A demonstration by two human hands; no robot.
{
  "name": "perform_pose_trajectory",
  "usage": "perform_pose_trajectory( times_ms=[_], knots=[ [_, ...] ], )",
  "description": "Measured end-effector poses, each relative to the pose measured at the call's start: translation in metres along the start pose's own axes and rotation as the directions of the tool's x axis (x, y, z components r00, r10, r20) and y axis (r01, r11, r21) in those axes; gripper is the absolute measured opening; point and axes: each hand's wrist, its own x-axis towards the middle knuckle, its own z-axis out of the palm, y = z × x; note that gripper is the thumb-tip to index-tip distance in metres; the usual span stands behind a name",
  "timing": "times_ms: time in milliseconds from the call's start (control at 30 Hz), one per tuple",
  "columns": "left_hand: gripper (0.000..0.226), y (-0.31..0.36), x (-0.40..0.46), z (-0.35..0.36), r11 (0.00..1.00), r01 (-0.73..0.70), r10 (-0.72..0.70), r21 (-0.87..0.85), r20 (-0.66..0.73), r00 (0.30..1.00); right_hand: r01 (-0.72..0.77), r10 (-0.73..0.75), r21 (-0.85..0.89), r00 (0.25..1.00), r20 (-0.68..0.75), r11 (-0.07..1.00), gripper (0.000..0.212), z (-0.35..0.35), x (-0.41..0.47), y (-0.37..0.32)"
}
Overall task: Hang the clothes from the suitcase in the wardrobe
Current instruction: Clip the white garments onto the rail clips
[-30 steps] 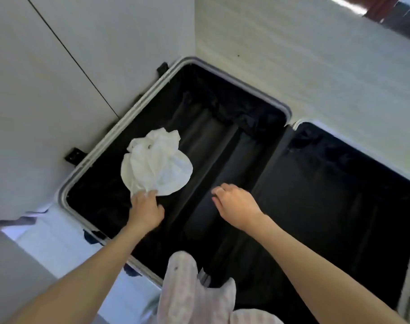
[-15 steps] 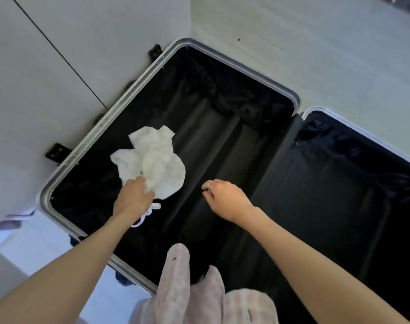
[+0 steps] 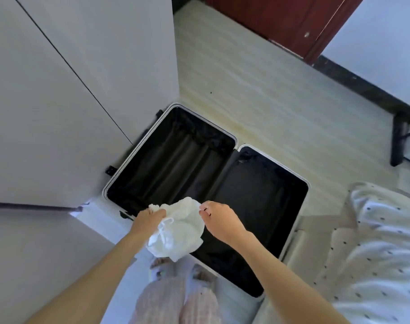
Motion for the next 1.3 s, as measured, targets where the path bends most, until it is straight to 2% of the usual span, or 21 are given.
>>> perform_pose_trajectory(
  times_ms=[133, 233, 333, 400, 500, 567, 633, 767, 900, 1033, 1100, 1133, 1200, 1300],
  knots=[
    [0.021, -0.002, -0.099, -0.005, 1.000, -0.018, 0.017, 0.017, 0.049, 0.999, 0.001, -0.001, -0.061, 1.000, -0.008, 0.998, 0.034, -0.030, -0.077, -0.023],
    [0.032, -0.014, -0.159, -0.009, 0.999, -0.036, 0.035, 0.016, 0.034, 0.999, 0.007, -0.009, -0.086, 1.000, -0.022, 0.996, 0.032, -0.040, -0.123, -0.035],
    [0.022, -0.034, -0.209, -0.021, 0.999, -0.045, 0.045, 0.015, 0.013, 0.999, 0.040, -0.038, -0.143, 0.999, 0.014, 0.989, 0.031, -0.040, -0.164, -0.052],
    [0.017, -0.051, -0.249, -0.043, 0.997, -0.070, 0.070, -0.024, -0.009, 0.998, 0.089, -0.085, -0.150, 0.996, 0.036, 0.985, 0.031, -0.033, -0.194, -0.072],
    [0.030, -0.070, -0.290, -0.077, 0.994, -0.097, 0.091, -0.050, -0.099, 0.991, 0.177, -0.175, -0.214, 0.984, 0.025, 0.961, 0.029, -0.020, -0.221, -0.095],
    [0.024, -0.084, -0.311, -0.099, 0.994, -0.092, 0.084, -0.057, -0.136, 0.987, 0.242, -0.249, -0.282, 0.968, 0.013, 0.928, 0.029, -0.011, -0.234, -0.111],
    [0.021, -0.110, -0.335, -0.127, 0.984, -0.100, 0.073, -0.145, -0.186, 0.980, 0.331, -0.329, -0.345, 0.942, 0.067, 0.878, 0.028, 0.007, -0.249, -0.139],
    [0.041, -0.162, -0.366, -0.167, 0.951, -0.133, 0.053, -0.279, -0.278, 0.959, 0.464, -0.443, -0.376, 0.884, 0.147, 0.802, 0.026, 0.050, -0.274, -0.191],
    [0.004, -0.224, -0.396, -0.192, 0.824, -0.173, -0.011, -0.540, -0.320, 0.947, 0.523, -0.474, -0.341, 0.853, 0.219, 0.782, 0.027, 0.111, -0.299, -0.237],
    [0.010, -0.299, -0.427, -0.228, 0.703, -0.181, -0.112, -0.688, -0.358, 0.927, 0.540, -0.481, -0.246, 0.836, 0.264, 0.805, 0.026, 0.194, -0.334, -0.286],
    [0.030, -0.343, -0.436, -0.255, 0.626, -0.203, -0.165, -0.753, -0.382, 0.909, 0.557, -0.497, -0.197, 0.820, 0.285, 0.807, 0.025, 0.238, -0.354, -0.314],
    [0.031, -0.356, -0.439, -0.267, 0.578, -0.221, -0.188, -0.785, -0.392, 0.901, 0.556, -0.500, -0.171, 0.818, 0.284, 0.814, 0.025, 0.253, -0.360, -0.324],
    [0.017, -0.383, -0.446, -0.290, 0.481, -0.242, -0.242, -0.843, -0.393, 0.887, 0.564, -0.508, -0.126, 0.804, 0.309, 0.816, 0.023, 0.283, -0.373, -0.346],
    [0.011, -0.412, -0.454, -0.318, 0.329, -0.280, -0.270, -0.902, -0.374, 0.887, 0.539, -0.503, -0.011, 0.792, 0.345, 0.842, 0.017, 0.315, -0.387, -0.375]
  ],
)
